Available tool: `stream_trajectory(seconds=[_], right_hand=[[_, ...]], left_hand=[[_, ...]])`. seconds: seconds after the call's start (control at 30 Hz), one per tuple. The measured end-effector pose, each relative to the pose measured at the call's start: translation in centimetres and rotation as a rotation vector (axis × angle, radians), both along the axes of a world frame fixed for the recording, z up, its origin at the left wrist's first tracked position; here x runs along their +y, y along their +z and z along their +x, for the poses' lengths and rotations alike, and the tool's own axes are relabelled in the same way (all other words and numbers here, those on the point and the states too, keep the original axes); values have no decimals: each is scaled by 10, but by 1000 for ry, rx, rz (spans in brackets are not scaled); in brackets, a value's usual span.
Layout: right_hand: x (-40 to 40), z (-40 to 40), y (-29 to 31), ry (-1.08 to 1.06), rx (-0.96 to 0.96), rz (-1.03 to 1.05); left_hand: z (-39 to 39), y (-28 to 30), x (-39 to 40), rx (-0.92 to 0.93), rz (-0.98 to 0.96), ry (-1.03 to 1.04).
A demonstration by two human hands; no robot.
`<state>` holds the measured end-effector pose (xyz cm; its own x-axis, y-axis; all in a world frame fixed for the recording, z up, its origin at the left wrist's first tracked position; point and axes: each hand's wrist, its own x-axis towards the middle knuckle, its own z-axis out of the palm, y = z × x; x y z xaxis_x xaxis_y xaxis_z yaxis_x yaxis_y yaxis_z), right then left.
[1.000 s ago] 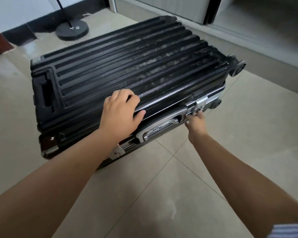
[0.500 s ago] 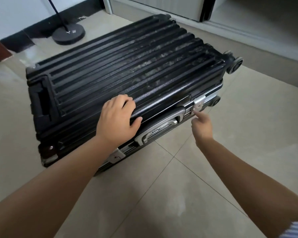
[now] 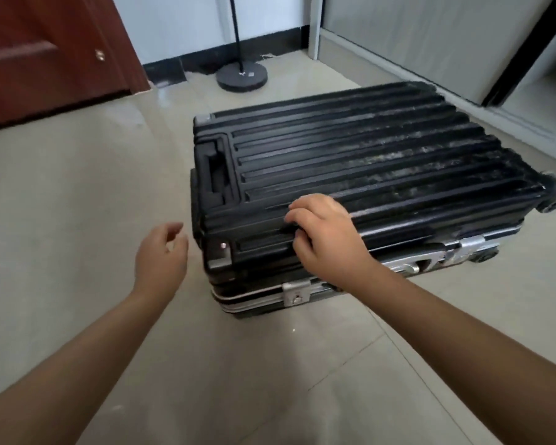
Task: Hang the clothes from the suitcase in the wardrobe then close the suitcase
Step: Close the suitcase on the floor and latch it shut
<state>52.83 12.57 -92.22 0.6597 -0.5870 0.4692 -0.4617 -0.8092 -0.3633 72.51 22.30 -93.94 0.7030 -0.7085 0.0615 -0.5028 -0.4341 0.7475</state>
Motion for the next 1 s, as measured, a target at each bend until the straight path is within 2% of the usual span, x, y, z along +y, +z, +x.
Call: stream_trajectory(seconds=[0.1, 0.17, 0.27, 0.37, 0.53, 0.63, 0.73, 0.9, 1.0], right_hand=[[0, 55, 9, 29, 185, 64], [-5, 82, 12, 10, 315, 186], [-4, 119, 14, -20, 516, 167], [-1, 155, 14, -143, 622, 200], [-4, 205, 14, -460, 617, 244], [-3, 207, 8, -483, 647, 211], [-1, 195, 4, -452, 573, 204], [18, 166, 3, -387, 507, 241], [28, 155, 5, -351, 487, 263]], left_hand=[[25, -18, 9, 212, 49, 87], [31, -27, 10, 259, 87, 44], [45, -37, 14, 280, 80, 11], [68, -43, 16, 386, 56, 42], [88, -54, 20, 615, -70, 91], [90, -54, 22, 803, -180, 99], [94, -53, 18, 1001, -249, 88], [78, -50, -6, 939, -172, -73], [65, -49, -19, 831, -91, -91]])
